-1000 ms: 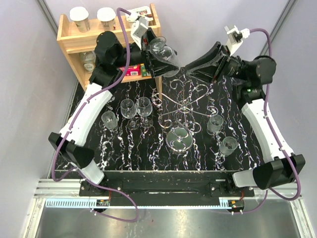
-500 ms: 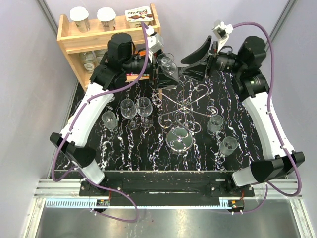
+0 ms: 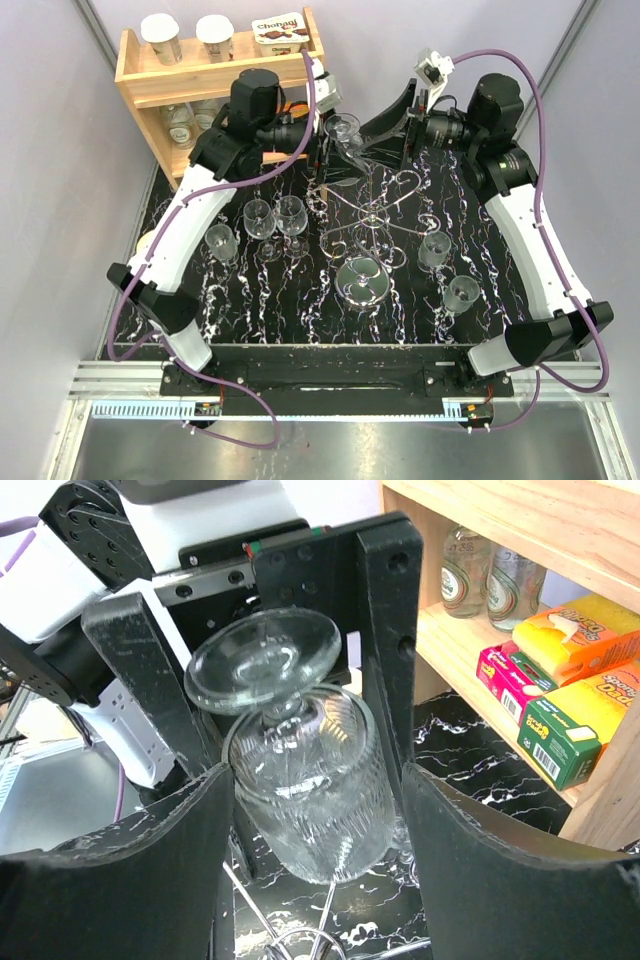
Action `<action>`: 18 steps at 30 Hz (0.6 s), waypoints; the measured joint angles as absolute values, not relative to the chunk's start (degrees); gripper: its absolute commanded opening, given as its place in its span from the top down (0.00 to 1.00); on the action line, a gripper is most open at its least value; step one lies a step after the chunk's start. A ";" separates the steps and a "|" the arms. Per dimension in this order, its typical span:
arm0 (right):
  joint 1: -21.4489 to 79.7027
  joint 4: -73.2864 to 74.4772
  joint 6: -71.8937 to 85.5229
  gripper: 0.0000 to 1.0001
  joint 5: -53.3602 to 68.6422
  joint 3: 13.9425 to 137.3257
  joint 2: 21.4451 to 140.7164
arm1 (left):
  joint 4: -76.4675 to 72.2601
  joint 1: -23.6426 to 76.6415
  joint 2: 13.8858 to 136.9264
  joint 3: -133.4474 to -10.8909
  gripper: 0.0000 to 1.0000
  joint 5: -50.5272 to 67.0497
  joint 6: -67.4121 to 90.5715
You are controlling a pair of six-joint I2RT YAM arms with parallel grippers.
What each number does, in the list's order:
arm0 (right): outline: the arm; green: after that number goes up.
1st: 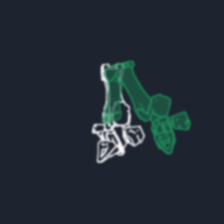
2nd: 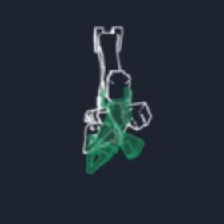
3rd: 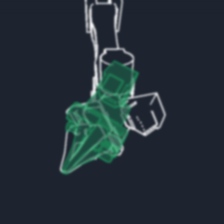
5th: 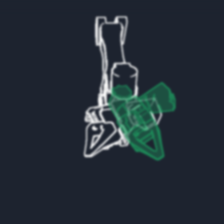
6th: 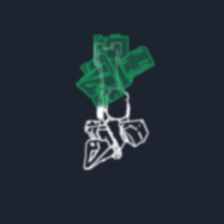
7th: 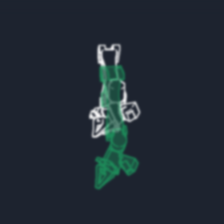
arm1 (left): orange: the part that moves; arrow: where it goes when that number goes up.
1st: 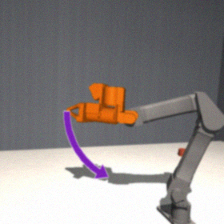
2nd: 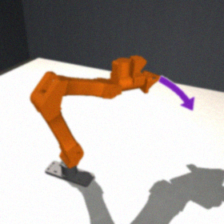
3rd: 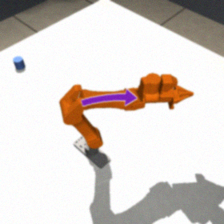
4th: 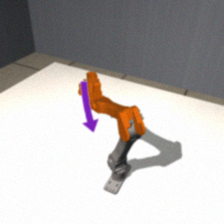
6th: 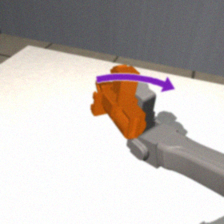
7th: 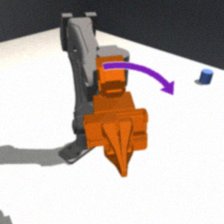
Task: Place the wine glass upside down on the wine glass rack
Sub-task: Adjust the wine glass.
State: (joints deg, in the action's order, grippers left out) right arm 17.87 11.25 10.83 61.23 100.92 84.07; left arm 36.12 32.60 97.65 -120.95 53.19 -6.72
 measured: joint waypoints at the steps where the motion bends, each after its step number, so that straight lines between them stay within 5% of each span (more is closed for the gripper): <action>1: 18.02 11.38 10.68 0.27 60.95 100.97 84.07 | 36.42 32.82 97.80 -121.01 1.00 53.04 -6.94; 10: 20.03 13.10 8.82 0.33 59.20 102.96 84.40 | 37.89 34.72 99.50 -122.23 1.00 52.42 -7.70; 14: 21.47 12.73 8.01 0.49 58.06 102.94 84.49 | 39.16 34.79 99.50 -123.09 1.00 52.25 -7.60; 18: 22.28 10.04 7.97 0.78 58.26 101.97 84.44 | 40.01 34.52 99.50 -123.42 1.00 51.75 -6.70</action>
